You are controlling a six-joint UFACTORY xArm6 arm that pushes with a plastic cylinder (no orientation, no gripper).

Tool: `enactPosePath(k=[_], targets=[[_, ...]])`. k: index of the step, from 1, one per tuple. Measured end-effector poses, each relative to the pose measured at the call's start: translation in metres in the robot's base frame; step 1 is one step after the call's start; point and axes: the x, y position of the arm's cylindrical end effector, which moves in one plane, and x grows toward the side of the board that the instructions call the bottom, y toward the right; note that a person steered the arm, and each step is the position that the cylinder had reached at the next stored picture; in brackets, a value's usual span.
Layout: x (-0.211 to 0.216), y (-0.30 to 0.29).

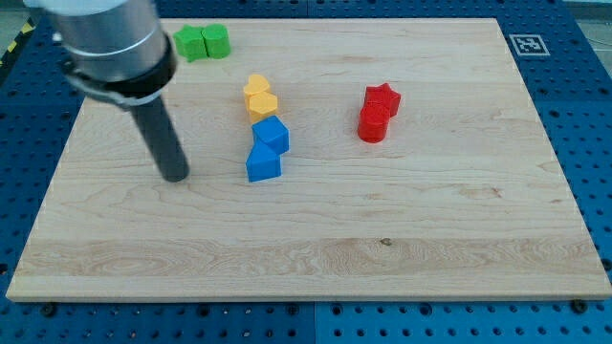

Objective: Move the blue triangle to the bottom right corner

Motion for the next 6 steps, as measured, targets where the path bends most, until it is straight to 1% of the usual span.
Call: enactPosePath(k=[1, 3, 5, 6], targets=[[-0.011, 0.029], [-0.006, 0.107], [0.021, 0.131], [0.027, 0.157]])
